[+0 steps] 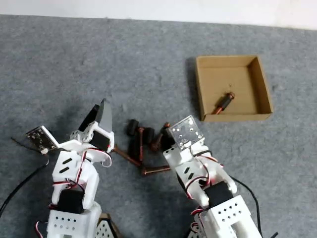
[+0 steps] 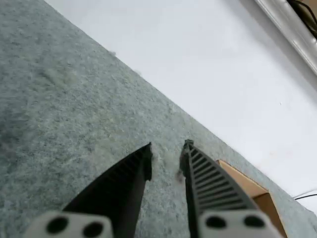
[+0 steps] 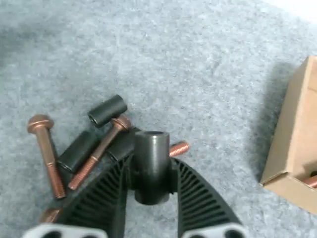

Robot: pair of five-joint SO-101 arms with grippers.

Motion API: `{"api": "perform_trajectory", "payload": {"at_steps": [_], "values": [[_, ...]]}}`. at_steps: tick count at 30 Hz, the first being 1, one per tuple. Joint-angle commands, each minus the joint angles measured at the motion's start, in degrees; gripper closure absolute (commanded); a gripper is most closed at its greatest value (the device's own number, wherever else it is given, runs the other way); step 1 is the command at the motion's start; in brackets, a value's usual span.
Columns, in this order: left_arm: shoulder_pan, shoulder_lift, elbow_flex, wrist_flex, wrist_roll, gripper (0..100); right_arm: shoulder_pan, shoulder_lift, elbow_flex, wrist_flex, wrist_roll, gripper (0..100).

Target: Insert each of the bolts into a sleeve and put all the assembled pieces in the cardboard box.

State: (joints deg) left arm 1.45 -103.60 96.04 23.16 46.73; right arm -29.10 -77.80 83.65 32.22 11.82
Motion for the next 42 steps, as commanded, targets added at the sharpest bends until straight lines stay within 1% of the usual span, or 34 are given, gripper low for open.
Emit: {"api": "perform_trajectory", "payload": {"at_steps": [1, 4, 7, 9, 12, 23, 26, 32, 35, 37, 41, 42], "values": [[1.19, -0.04, 1.19, 0.09, 0.35, 88, 0.75, -1.19, -0.57, -0.04, -0.18, 99.5], [1.36, -0.04, 0.04, 2.2, 5.01, 88, 0.75, -1.1, -0.57, -0.04, -0.18, 99.5], [1.45, -0.04, -2.51, 5.71, 5.36, 88, 0.75, -1.01, -0.57, -0.13, -0.18, 99.5], [1.54, -0.04, -4.09, 8.62, 7.56, 88, 0.75, -1.01, -0.57, -0.13, -0.18, 99.5], [3.65, -0.04, -6.99, 13.54, 8.62, 88, 0.75, -0.92, -0.48, -1.1, -0.18, 99.5], [4.44, 1.1, -7.96, 14.15, 8.62, 88, 0.75, -0.92, -0.48, -1.19, -0.18, 99.5], [4.53, 7.78, -11.12, 14.24, 8.62, 88, 0.75, -0.92, -0.48, -1.27, -0.18, 99.5], [4.53, 30.11, -19.74, 14.33, 8.97, 88, 0.75, -0.92, -0.48, -1.27, -0.18, 99.5], [4.62, 39.52, -24.13, 14.59, 10.99, 88, 0.84, -0.92, -0.48, -1.27, -0.18, 99.5], [5.76, 43.74, -28.0, 18.46, 11.34, 88, 0.92, -0.92, -0.48, -1.27, -0.18, 99.5], [9.36, 48.22, -36.18, 31.21, 11.16, 88, 0.92, -0.92, -0.48, -1.27, -0.18, 99.5], [9.54, 49.36, -36.79, 32.35, 11.08, 88, 0.92, -0.92, -0.48, -1.27, -0.18, 99.5]]}}
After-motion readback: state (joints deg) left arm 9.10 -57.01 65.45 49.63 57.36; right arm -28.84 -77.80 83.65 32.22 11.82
